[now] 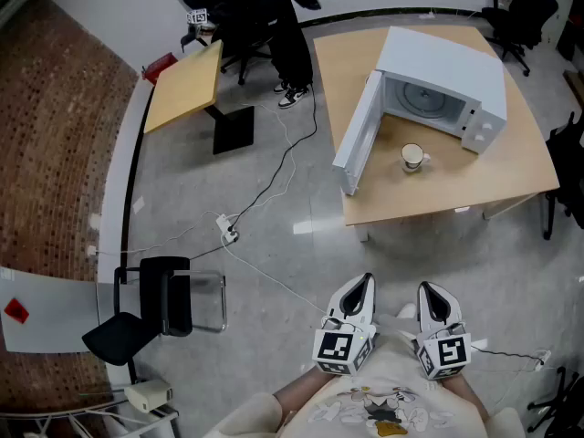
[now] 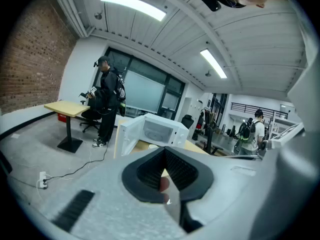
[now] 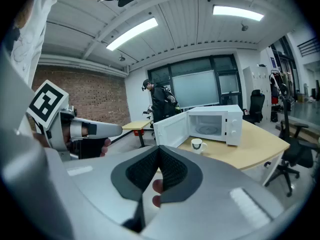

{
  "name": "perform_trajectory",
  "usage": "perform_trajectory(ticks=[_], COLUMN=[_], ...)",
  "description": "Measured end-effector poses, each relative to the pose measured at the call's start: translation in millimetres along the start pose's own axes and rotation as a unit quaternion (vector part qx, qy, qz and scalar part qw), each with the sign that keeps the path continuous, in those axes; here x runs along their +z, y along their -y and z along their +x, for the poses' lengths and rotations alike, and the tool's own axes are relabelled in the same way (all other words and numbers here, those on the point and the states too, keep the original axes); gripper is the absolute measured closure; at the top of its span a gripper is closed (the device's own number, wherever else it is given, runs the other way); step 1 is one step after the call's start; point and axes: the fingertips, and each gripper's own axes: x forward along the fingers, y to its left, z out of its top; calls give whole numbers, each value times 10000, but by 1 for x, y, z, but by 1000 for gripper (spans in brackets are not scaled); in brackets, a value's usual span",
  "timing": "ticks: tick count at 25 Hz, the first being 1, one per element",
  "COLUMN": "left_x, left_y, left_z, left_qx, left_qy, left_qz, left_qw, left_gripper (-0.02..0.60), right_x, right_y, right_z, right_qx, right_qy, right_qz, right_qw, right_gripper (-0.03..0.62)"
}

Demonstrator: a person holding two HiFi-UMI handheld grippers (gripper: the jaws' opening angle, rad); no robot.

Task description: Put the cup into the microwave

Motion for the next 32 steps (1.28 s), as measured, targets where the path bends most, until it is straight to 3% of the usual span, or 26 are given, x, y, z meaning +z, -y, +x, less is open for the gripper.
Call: perform_trajectory(ticks=[3, 10, 14, 16, 21, 24, 29, 32], left_x=[-1, 6, 5, 5, -7, -25, -29, -18], left_y=[7, 21, 37, 48, 77, 81, 76, 70], left_z=[3, 10, 11, 14, 9, 12, 40, 76], left_qx=[8, 54, 47, 9, 56, 185, 190, -9], left_qy=[71, 125, 125, 124, 159, 48, -196, -212], left_qz=[23, 61, 95, 67, 62, 33, -43, -77], left_qw=[10000, 9999, 9999, 9999, 9998, 9998, 9996, 9997], left_gripper=[578, 578, 578, 578, 578, 568, 557, 552], right_x=[5, 6, 12, 16, 11, -3, -7, 7], right_y=[10, 22, 19, 24, 45, 61, 80, 94], right_z=[-3, -12, -24, -33, -49, -41, -28, 0], right_qx=[-9, -16, 503, 567, 743, 805, 759, 727], right_qy=[75, 180, 270, 298, 306, 187, 19, -11], right_qz=[-149, 50, 212, 179, 137, 139, 322, 250], right_qw=[9999, 9998, 9981, 9978, 9967, 9965, 9966, 9970], right_gripper=[588, 588, 586, 585, 499, 491, 491, 491])
